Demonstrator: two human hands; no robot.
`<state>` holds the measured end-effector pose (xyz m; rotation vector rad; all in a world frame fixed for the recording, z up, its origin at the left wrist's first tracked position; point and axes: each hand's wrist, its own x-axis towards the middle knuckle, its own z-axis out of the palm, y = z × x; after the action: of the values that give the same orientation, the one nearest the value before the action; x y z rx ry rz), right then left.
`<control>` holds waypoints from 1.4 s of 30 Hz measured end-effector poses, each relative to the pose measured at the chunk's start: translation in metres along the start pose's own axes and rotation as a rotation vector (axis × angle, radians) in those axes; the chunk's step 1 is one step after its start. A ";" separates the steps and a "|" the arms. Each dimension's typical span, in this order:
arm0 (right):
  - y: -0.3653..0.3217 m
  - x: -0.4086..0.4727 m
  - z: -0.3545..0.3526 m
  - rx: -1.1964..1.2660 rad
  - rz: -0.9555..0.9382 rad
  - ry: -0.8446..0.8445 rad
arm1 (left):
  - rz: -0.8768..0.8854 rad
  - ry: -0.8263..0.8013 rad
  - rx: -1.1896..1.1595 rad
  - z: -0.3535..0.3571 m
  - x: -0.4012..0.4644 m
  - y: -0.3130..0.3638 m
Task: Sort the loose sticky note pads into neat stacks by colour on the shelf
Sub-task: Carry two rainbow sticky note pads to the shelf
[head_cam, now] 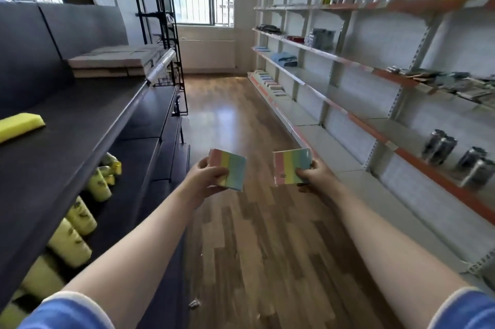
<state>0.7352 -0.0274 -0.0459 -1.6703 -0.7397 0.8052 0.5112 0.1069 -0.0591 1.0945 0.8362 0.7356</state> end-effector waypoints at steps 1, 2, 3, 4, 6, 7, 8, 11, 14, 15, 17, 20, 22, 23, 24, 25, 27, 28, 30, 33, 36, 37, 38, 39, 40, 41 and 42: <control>0.003 0.012 -0.002 -0.005 0.023 0.018 | -0.020 0.004 0.003 0.006 0.012 -0.004; 0.007 0.025 -0.004 -0.014 0.047 0.036 | -0.042 0.007 0.010 0.011 0.025 -0.007; 0.011 0.037 -0.006 -0.020 0.071 0.052 | -0.063 0.007 0.016 0.016 0.039 -0.010; 0.015 0.050 -0.006 -0.020 0.092 0.064 | -0.081 0.002 0.019 0.020 0.054 -0.012; 0.022 0.080 -0.007 -0.017 0.132 0.077 | -0.112 -0.017 0.031 0.027 0.089 -0.013; 0.024 0.097 -0.007 -0.019 0.150 0.087 | -0.126 -0.030 0.041 0.031 0.108 -0.012; 0.025 0.117 -0.007 -0.024 0.165 0.103 | -0.137 -0.043 0.051 0.035 0.130 -0.012; 0.022 0.181 -0.008 -0.036 0.199 0.143 | -0.175 -0.059 0.051 0.047 0.199 -0.007; 0.006 0.248 -0.006 -0.019 0.224 0.171 | -0.227 -0.081 0.036 0.057 0.271 0.006; 0.000 0.269 -0.004 -0.011 0.231 0.182 | -0.236 -0.087 0.039 0.059 0.293 0.013; -0.011 0.307 -0.001 0.002 0.239 0.206 | -0.232 -0.104 0.052 0.063 0.333 0.029; -0.021 0.357 0.001 0.017 0.269 0.230 | -0.238 -0.124 0.052 0.068 0.384 0.047; -0.024 0.387 0.001 0.035 0.286 0.231 | -0.252 -0.119 0.059 0.071 0.415 0.051; -0.026 0.403 0.000 0.048 0.290 0.227 | -0.250 -0.113 0.063 0.072 0.431 0.053; -0.027 0.421 -0.001 0.066 0.293 0.228 | -0.247 -0.107 0.062 0.074 0.449 0.055; -0.028 0.438 -0.003 0.079 0.297 0.229 | -0.249 -0.101 0.058 0.075 0.466 0.055; -0.029 0.472 -0.008 0.095 0.302 0.221 | -0.268 -0.090 0.046 0.079 0.504 0.055; -0.029 0.490 -0.010 0.105 0.305 0.217 | -0.278 -0.084 0.041 0.082 0.523 0.054; -0.027 0.527 -0.019 0.116 0.309 0.214 | -0.287 -0.072 0.035 0.093 0.563 0.050; -0.022 0.595 -0.037 0.123 0.317 0.228 | -0.285 -0.074 0.041 0.118 0.630 0.048; -0.021 0.668 -0.060 0.137 0.351 0.247 | -0.297 -0.086 0.060 0.150 0.700 0.051; -0.024 0.692 -0.069 0.136 0.366 0.249 | -0.306 -0.095 0.068 0.161 0.724 0.054; -0.028 0.715 -0.077 0.137 0.375 0.254 | -0.303 -0.110 0.081 0.172 0.747 0.058; -0.032 0.738 -0.086 0.137 0.375 0.259 | -0.292 -0.122 0.092 0.183 0.768 0.063; -0.038 0.760 -0.095 0.139 0.370 0.268 | -0.275 -0.130 0.096 0.194 0.789 0.069; -0.044 0.781 -0.104 0.144 0.362 0.278 | -0.261 -0.137 0.096 0.205 0.808 0.076; -0.050 0.801 -0.112 0.147 0.355 0.289 | -0.256 -0.145 0.095 0.215 0.827 0.082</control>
<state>1.2847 0.5669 -0.0883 -1.7581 -0.1804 0.8158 1.0986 0.7308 -0.1046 1.0873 0.8739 0.4015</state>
